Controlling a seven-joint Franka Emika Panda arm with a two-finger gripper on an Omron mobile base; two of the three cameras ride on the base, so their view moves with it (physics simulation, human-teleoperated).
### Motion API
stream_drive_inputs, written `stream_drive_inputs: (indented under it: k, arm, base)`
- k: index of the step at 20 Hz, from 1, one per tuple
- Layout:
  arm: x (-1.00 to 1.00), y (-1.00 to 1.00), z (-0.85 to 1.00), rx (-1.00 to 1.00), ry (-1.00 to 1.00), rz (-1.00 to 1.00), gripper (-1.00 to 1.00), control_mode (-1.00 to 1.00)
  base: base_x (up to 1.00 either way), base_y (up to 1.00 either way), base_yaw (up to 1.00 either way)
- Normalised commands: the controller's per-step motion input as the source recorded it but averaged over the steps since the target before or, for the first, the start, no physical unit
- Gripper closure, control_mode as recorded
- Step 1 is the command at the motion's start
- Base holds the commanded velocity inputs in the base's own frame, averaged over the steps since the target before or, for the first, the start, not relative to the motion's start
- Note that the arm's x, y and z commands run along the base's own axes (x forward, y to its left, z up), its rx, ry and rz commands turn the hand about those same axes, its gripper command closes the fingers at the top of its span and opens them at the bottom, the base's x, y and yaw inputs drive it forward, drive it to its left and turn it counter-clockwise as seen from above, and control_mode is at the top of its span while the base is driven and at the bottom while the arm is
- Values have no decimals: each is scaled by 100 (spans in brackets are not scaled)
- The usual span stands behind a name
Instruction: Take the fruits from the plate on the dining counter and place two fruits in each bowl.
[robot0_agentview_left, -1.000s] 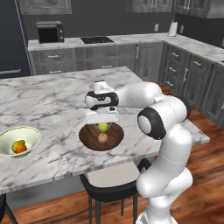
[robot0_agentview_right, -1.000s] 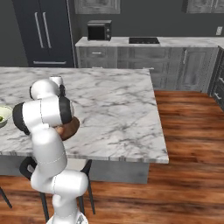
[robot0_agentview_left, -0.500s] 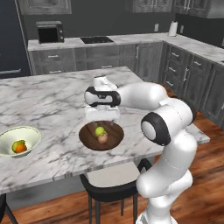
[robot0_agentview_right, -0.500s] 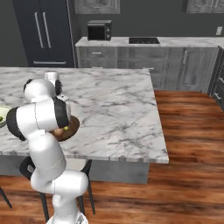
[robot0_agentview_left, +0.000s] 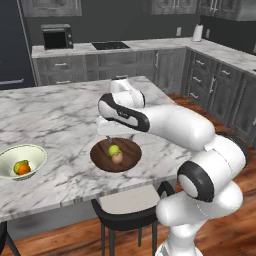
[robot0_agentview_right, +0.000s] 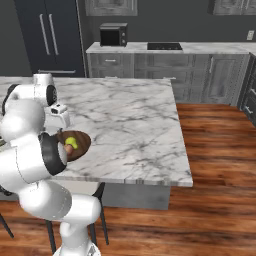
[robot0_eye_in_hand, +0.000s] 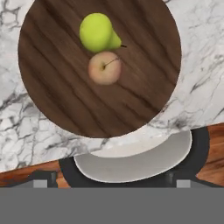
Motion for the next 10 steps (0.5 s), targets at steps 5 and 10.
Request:
stream_drive_inputs:
  k: [5,10]
  arm:
    - [-100,-23,21,15,-29,0,-100,-100]
    - [-100,-32,19,12,-25,1,-100,-100]
  base:
    - [0,0,0]
    - [0,0,0]
